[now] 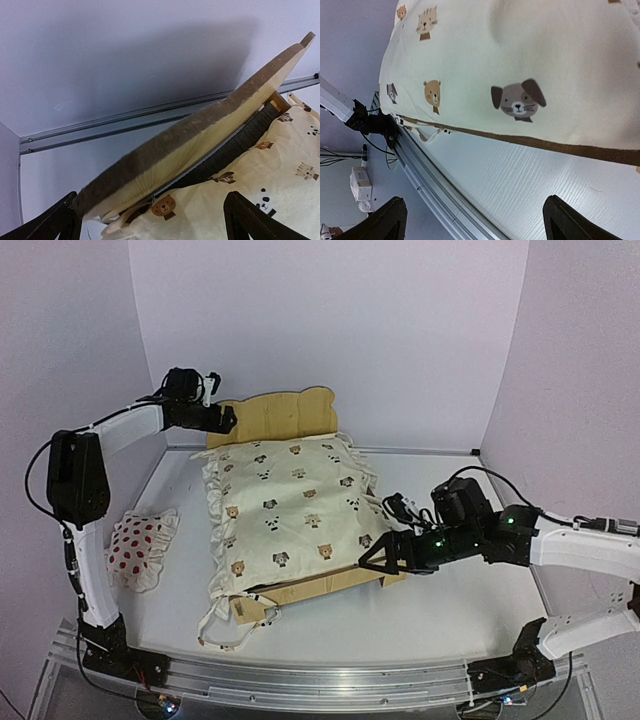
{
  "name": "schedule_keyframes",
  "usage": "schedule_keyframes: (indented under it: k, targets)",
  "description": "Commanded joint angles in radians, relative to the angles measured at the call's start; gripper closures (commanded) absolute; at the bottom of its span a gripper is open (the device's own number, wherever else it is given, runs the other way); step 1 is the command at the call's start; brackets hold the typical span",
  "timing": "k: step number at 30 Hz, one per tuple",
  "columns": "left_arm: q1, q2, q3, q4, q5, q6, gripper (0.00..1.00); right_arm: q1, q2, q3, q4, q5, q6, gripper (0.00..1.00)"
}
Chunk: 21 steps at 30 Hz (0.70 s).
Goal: Set up the pet bed
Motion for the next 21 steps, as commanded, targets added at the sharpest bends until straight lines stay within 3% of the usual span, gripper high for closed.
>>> schedule_keyframes:
  k: [1, 8, 16, 21]
  targets:
    - [0.032, 0.074, 0.109, 0.052, 0.078, 0.051, 0.01, 0.041, 0.046, -0.023, 0.006, 0.037, 0.02, 0.05]
    - [0.053, 0.167, 0.189, 0.05, 0.126, 0.084, 0.02, 0.054, 0.152, -0.031, 0.108, 0.06, 0.009, 0.07]
    - [0.057, 0.166, 0.124, 0.084, 0.246, 0.119, 0.32, 0.033, 0.265, -0.015, 0.166, 0.29, -0.077, 0.14]
    - [0.055, 0.09, 0.019, 0.097, 0.233, 0.103, 0.47, -0.099, 0.267, -0.025, 0.173, 0.281, -0.087, 0.19]
